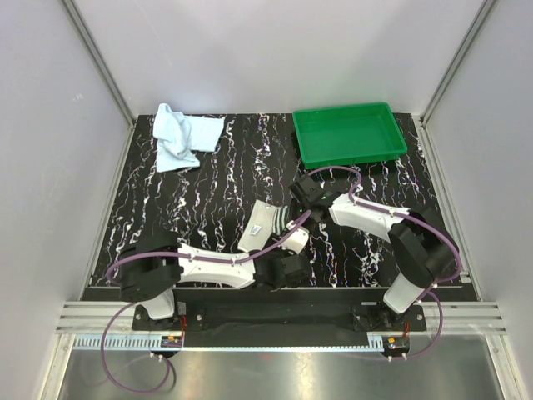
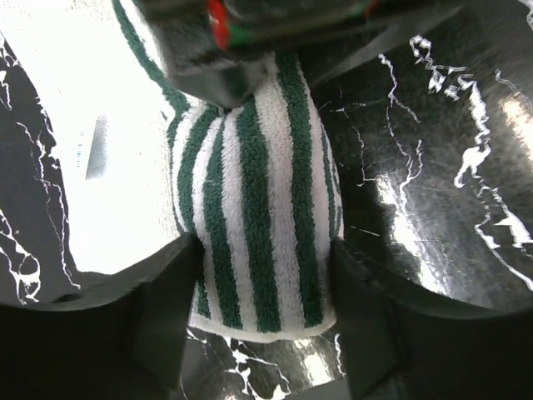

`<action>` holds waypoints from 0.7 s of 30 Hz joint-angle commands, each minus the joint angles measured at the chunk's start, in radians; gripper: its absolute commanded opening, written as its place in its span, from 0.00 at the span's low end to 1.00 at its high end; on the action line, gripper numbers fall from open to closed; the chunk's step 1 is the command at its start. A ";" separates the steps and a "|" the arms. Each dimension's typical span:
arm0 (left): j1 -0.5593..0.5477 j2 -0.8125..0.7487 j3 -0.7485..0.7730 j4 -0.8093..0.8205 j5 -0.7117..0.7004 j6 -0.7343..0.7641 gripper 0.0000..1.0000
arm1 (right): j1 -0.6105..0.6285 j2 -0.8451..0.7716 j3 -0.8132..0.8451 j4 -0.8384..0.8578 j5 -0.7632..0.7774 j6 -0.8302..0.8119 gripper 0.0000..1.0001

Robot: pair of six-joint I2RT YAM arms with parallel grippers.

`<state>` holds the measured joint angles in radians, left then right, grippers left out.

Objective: Roll the towels
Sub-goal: Roll the towel

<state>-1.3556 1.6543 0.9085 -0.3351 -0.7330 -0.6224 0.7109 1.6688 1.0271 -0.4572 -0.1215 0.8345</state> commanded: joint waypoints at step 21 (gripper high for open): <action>0.036 -0.065 -0.132 0.208 0.095 0.023 0.31 | -0.183 -0.217 0.088 -0.311 0.125 -0.103 0.80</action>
<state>-1.3365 1.6119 0.8040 -0.1516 -0.6983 -0.5976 0.6300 1.5513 1.0737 -0.6823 -0.0368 0.7883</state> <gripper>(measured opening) 0.360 0.789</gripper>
